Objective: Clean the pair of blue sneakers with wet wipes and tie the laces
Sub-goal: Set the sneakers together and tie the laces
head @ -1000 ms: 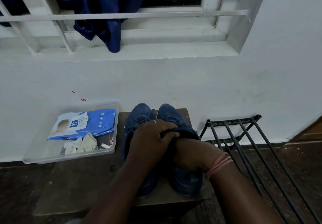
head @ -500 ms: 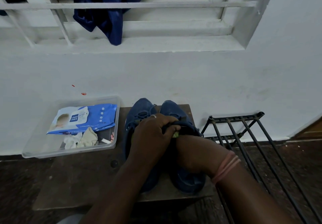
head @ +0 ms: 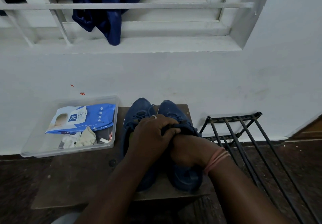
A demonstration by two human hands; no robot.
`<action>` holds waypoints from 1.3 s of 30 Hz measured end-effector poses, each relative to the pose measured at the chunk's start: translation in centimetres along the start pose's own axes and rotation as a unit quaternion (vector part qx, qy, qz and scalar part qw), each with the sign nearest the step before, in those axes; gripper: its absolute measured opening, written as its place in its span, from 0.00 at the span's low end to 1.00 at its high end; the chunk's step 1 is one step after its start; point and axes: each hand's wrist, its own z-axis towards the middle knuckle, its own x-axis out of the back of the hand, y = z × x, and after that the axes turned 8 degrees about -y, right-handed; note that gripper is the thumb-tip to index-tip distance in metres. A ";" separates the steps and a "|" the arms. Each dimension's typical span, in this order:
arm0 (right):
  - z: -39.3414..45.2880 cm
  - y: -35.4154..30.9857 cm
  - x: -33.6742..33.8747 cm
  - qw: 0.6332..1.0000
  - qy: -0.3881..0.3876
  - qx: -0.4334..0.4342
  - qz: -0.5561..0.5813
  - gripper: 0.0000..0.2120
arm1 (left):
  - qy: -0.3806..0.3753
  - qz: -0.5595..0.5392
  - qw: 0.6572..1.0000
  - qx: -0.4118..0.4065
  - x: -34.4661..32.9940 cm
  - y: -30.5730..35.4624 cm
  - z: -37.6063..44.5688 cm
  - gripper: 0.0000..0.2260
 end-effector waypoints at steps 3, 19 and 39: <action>-2.4 0.7 1.2 0.996 0.020 0.064 0.058 0.10 | 0.021 0.053 0.998 0.008 0.6 0.1 0.1 0.15; -4.2 5.5 3.3 0.978 0.049 0.071 0.191 0.11 | -0.131 -0.008 0.989 0.064 5.0 0.8 2.2 0.09; 4.3 6.8 2.4 0.961 0.257 0.034 0.094 0.09 | -0.194 0.183 0.963 0.033 1.2 -2.6 6.7 0.06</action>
